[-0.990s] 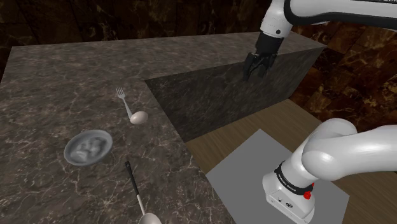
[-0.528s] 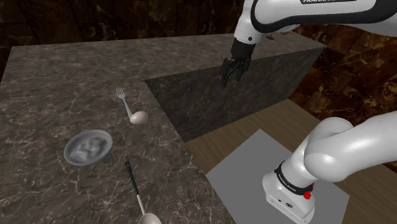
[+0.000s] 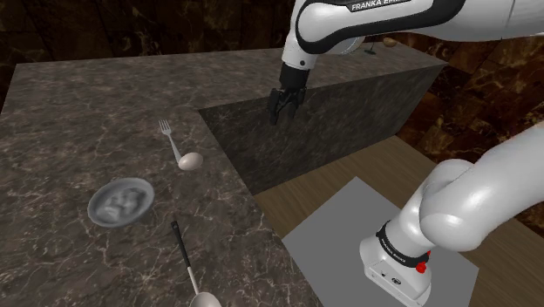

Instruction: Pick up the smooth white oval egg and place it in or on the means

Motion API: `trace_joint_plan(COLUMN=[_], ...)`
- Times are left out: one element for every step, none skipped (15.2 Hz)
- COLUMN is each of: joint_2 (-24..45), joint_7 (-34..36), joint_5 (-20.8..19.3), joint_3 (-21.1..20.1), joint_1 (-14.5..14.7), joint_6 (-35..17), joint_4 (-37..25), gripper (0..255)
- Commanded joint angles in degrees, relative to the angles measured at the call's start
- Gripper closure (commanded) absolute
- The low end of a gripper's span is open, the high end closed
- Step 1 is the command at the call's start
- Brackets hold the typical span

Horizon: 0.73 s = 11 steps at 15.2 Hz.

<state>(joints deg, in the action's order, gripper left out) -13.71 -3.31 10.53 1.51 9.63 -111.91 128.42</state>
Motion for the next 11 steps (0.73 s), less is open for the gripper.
trace_joint_plan(joint_2=[4.30, 6.25, 8.19, 10.12, 12.04, 13.95, 15.85, 17.74, 19.63, 21.51, 23.39], joint_7=[-1.81, -2.52, -3.21, -3.90, -4.56, -5.21, -5.83, -6.43, -7.00, -7.54, -8.05], joint_5=[1.50, 2.23, 2.93, 3.62, 4.28, 4.92, 5.52, 6.09, 6.62, 7.12, 7.58], joint_3=[-0.27, -0.53, -0.81, -1.11, -1.43, -1.78, -2.14, -2.53, -2.94, -3.36, -3.79], joint_1=[0.93, 1.40, 1.83, 2.26, 2.66, 3.04, 3.40, 3.75, 4.08, 4.39, 4.71], joint_6=[-1.69, -2.16, -2.58, -2.94, -3.24, -3.48, -3.67, -3.81, -3.90, -3.95, -3.94], joint_4=[-2.26, -3.56, -4.91, -6.32, -7.78, -9.29, -10.84, -12.45, -14.11, -15.82, -17.58], gripper=[0, 0, 0, 0, 0, 0, 0, 0, 0, 0, 0])
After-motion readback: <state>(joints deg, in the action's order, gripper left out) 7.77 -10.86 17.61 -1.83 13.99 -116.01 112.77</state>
